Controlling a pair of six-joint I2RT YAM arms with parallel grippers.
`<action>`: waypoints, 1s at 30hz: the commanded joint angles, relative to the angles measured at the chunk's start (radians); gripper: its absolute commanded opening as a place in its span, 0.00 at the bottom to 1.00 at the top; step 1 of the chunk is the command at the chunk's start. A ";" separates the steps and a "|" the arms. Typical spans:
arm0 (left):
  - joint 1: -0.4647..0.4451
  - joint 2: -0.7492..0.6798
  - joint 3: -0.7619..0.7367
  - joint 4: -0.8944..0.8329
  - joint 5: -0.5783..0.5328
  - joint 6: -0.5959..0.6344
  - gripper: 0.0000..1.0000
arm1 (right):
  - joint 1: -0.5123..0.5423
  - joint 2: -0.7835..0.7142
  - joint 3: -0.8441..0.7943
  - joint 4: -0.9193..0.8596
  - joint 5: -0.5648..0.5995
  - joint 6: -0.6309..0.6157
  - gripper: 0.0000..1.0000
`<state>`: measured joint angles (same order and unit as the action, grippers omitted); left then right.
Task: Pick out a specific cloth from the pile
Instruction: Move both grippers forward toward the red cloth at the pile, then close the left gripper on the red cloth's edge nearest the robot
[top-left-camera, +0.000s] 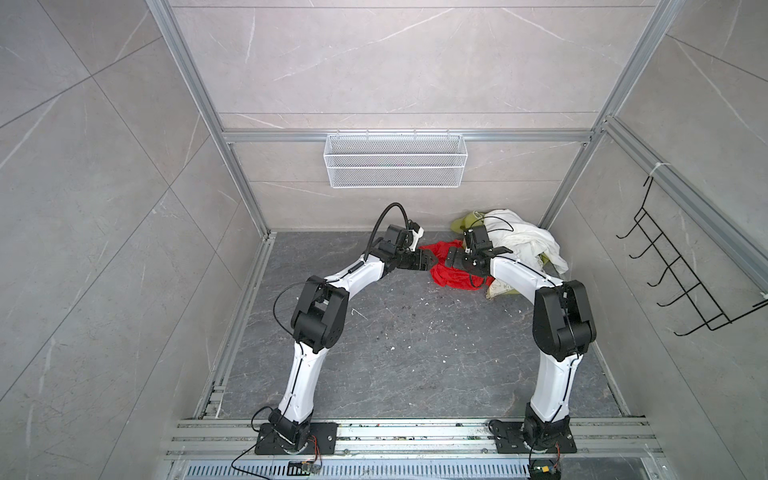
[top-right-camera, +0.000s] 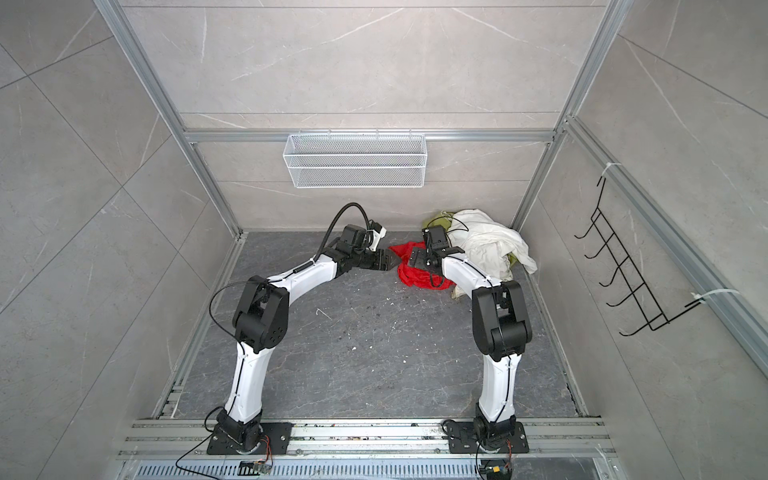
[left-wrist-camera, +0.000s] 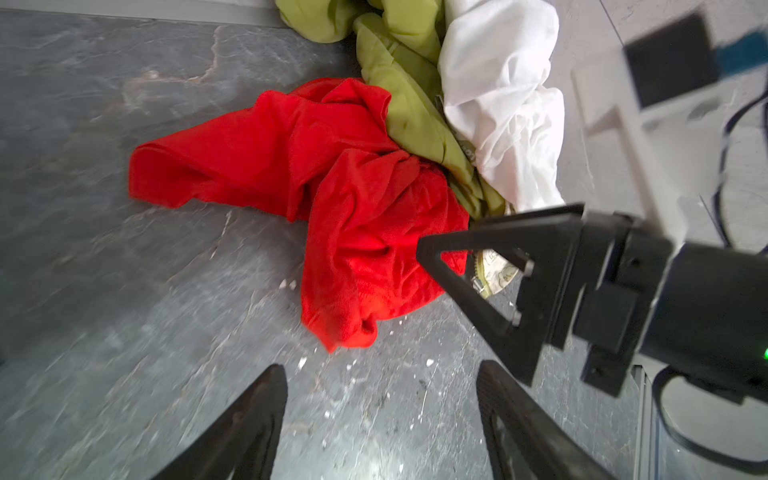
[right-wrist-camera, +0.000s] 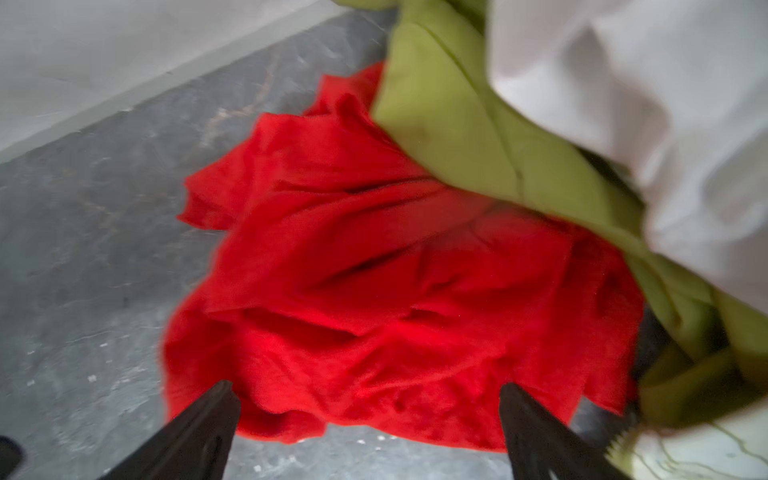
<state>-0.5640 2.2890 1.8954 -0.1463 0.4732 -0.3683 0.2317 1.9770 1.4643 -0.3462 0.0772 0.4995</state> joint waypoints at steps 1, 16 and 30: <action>-0.013 0.075 0.101 -0.047 0.040 -0.010 0.74 | -0.010 -0.074 -0.045 0.035 -0.022 0.043 1.00; -0.023 0.201 0.207 -0.051 0.031 -0.063 0.64 | -0.025 -0.144 -0.114 0.052 -0.025 0.054 1.00; -0.022 0.217 0.232 -0.037 0.034 -0.077 0.36 | -0.023 -0.155 -0.093 0.043 -0.040 0.057 1.00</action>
<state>-0.5831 2.4950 2.0712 -0.2020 0.4828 -0.4385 0.2108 1.8603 1.3640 -0.2947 0.0429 0.5476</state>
